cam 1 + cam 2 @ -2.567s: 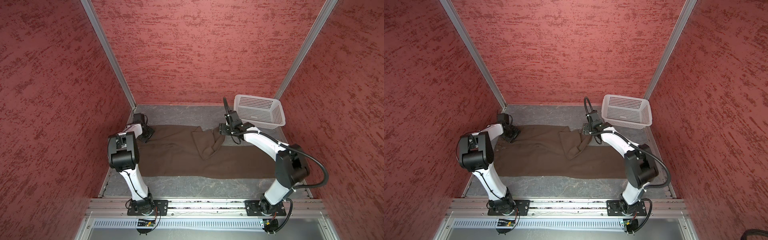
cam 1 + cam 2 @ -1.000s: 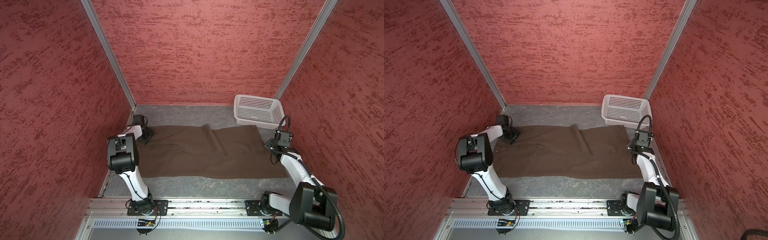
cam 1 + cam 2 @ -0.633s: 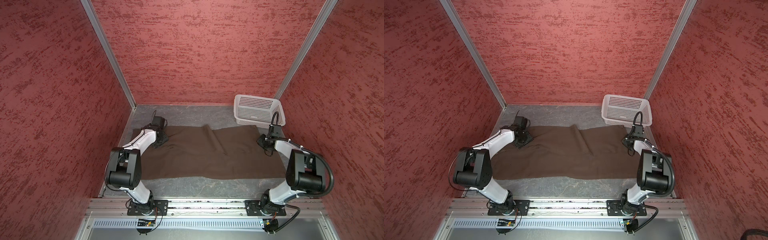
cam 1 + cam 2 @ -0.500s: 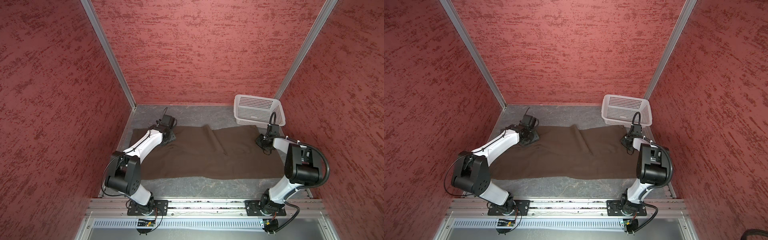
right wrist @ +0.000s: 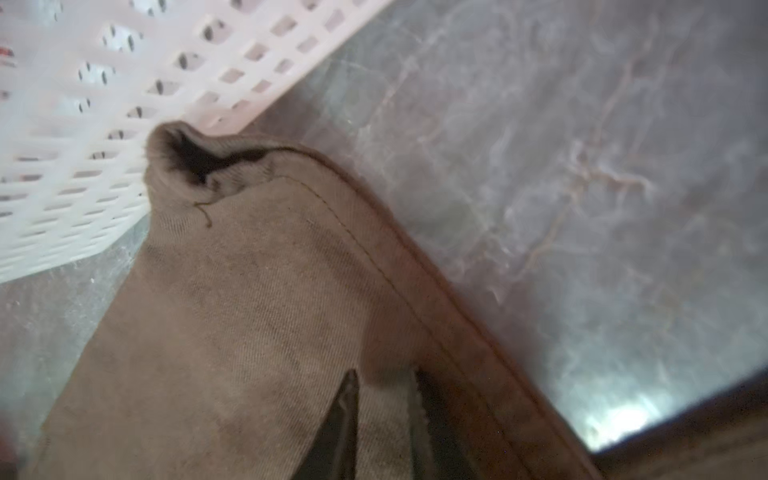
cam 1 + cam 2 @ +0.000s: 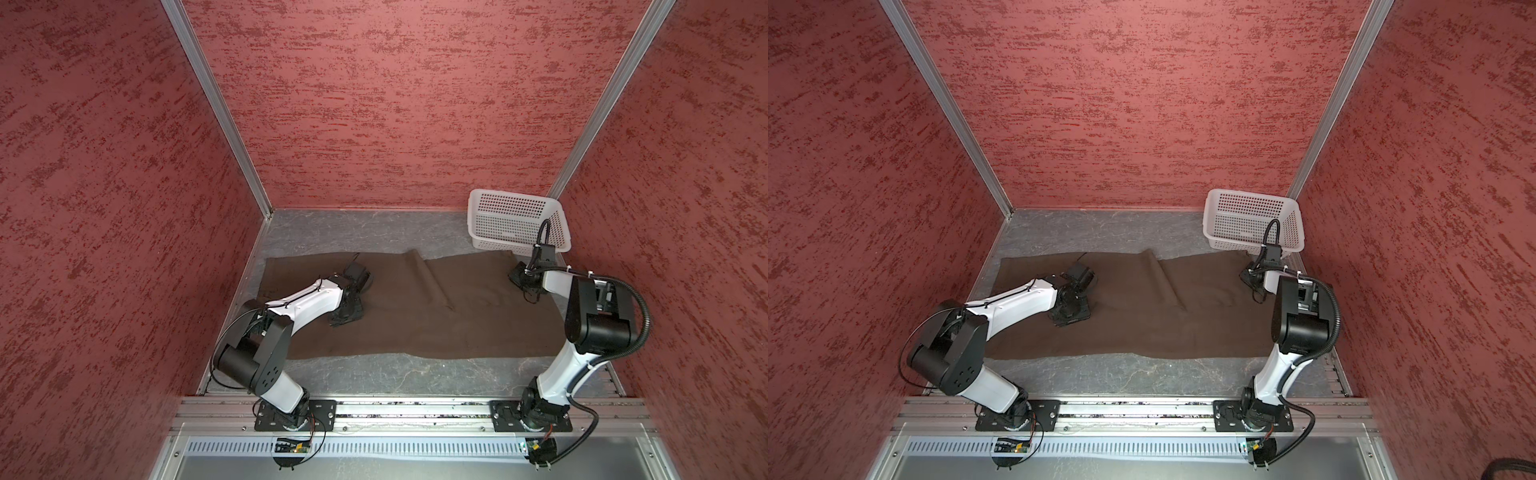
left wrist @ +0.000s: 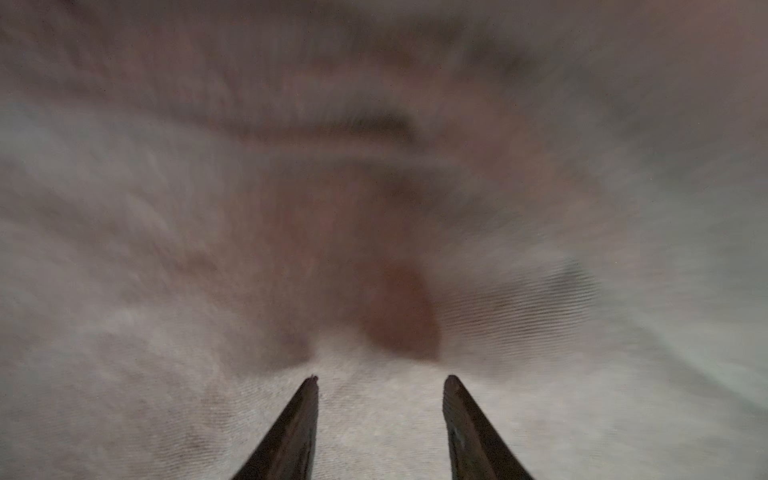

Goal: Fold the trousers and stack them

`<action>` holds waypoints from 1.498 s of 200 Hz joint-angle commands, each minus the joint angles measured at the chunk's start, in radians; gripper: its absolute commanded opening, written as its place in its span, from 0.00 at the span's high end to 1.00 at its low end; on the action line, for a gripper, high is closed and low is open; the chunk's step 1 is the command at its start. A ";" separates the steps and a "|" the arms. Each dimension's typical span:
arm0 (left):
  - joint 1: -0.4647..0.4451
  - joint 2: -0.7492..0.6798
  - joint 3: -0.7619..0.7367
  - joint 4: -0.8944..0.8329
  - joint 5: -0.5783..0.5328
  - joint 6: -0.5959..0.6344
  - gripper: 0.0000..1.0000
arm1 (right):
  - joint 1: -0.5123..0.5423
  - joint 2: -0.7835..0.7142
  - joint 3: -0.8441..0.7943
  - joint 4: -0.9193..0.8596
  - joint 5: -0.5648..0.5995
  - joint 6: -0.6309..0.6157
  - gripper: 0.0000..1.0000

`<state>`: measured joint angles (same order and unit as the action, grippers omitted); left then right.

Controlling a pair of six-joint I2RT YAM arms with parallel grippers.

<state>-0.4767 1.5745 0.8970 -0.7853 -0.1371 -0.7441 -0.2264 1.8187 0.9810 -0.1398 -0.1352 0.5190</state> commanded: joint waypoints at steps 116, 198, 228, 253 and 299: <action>0.057 -0.160 -0.218 -0.092 0.053 -0.073 0.52 | -0.182 -0.022 -0.126 0.061 -0.096 0.226 0.96; 0.047 -0.243 -0.103 -0.298 0.038 -0.085 0.70 | -0.211 -0.164 -0.060 0.036 -0.046 0.190 0.96; 0.040 -0.175 0.072 -0.264 0.033 -0.039 0.62 | -0.171 -0.204 -0.089 0.056 -0.077 0.167 0.93; 0.018 -0.048 0.157 -0.182 0.058 -0.008 0.63 | -0.083 -0.190 -0.104 0.032 -0.051 0.114 0.93; -0.100 0.137 0.212 -0.103 0.107 -0.051 0.74 | -0.046 -0.118 -0.104 0.094 -0.100 0.129 0.92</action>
<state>-0.5186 1.6672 1.1019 -0.9352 -0.0704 -0.7727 -0.2691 1.6627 0.8757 -0.0799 -0.2260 0.6575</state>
